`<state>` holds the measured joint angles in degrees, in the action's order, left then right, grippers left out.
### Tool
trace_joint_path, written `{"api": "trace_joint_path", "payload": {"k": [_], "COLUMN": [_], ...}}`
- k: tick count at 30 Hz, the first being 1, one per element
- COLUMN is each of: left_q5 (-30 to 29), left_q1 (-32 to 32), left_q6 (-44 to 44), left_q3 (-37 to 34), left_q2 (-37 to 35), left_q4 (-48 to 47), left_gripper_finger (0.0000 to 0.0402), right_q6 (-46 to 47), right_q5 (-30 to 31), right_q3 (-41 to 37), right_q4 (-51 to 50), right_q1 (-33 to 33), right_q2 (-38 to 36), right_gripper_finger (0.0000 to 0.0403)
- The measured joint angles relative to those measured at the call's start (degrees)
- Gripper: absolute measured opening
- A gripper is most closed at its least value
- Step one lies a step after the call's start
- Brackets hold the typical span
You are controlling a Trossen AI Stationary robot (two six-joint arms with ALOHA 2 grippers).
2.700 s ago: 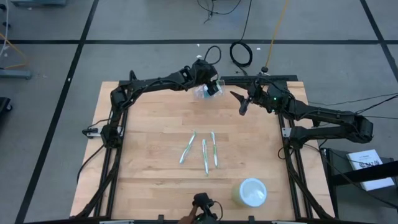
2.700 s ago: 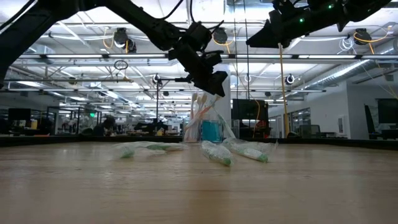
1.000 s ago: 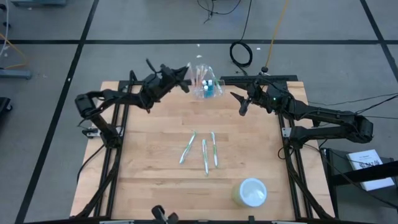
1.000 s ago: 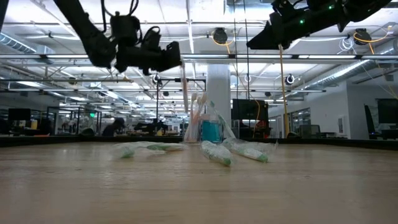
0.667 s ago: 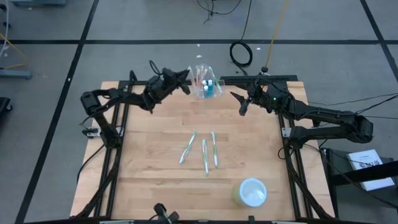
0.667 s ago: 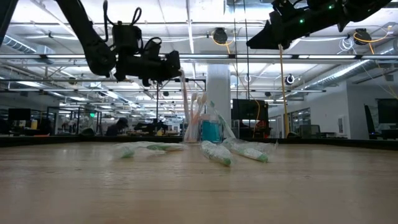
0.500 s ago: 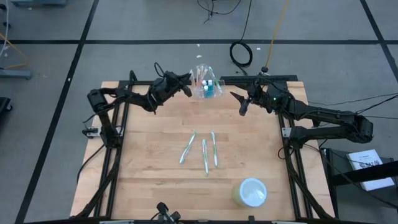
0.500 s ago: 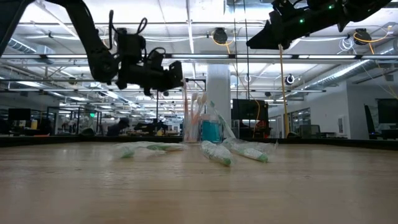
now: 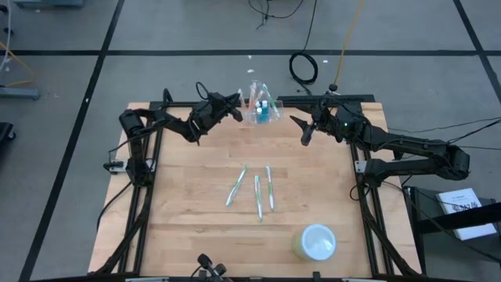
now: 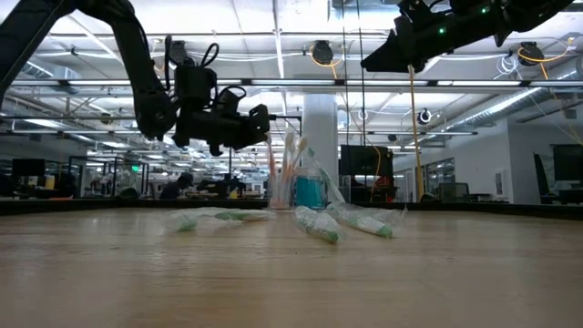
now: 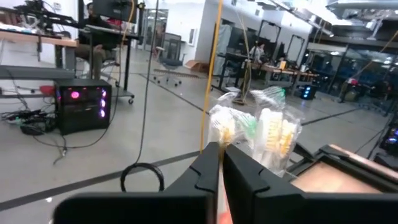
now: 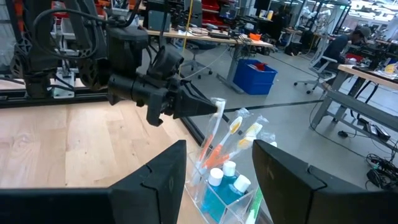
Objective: Pick & Place toothbrushing station
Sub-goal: Put the orange toothbrush into the transparent organizer, then put the green toothbrush into the transparent organizer
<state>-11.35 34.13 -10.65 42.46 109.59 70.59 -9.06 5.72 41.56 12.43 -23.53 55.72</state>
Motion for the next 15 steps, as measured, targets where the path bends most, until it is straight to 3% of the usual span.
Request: {"api": "trace_joint_path", "payload": {"k": [4, 10, 15], "left_q5": [-0.3, -0.7, -1.3], "left_q1": [-0.1, -0.4, -0.7], "left_q6": [1.9, 3.1, 5.3], "left_q3": [-0.1, -0.1, -0.1], "left_q2": [-1.5, -6.3, -12.8], "left_q4": [-0.6, -1.9, -11.1], "left_gripper_finger": [0.0062, 0.0163, 0.0234], "right_q6": [0.0, 0.0, 0.0], "right_q5": [0.0, 0.1, 0.1], "right_q3": [0.0, 0.0, 0.0], "right_q4": [0.0, 0.0, 0.0], "right_q1": [0.0, 0.0, 0.0], "right_q2": [0.0, 0.0, 0.0], "right_gripper_finger": [0.0176, 0.0176, 0.0176]}}
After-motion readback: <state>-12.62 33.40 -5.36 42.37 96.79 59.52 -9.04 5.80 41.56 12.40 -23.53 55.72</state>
